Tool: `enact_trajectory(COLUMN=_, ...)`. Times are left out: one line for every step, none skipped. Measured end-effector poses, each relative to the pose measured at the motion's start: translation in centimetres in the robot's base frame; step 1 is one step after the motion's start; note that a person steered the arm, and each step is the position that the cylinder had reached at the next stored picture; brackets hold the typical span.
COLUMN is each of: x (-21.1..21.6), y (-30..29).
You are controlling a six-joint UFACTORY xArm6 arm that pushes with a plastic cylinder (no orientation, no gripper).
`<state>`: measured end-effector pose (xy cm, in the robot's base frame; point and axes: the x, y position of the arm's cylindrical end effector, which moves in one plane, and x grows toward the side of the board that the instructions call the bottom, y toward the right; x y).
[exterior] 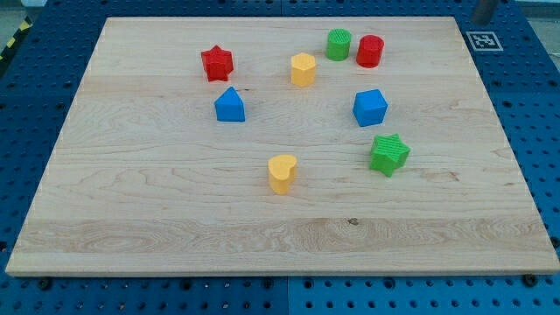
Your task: Move the green circle towards the top left corner of the board
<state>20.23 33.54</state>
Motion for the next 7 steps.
enact_trajectory(x=0.0, y=0.0)
enact_trajectory(x=0.0, y=0.0)
enact_trajectory(x=0.0, y=0.5)
enact_trajectory(x=0.0, y=0.2)
enact_trajectory(x=3.8, y=-0.7)
enact_trajectory(x=6.0, y=-5.3)
enact_trajectory(x=5.8, y=-13.4)
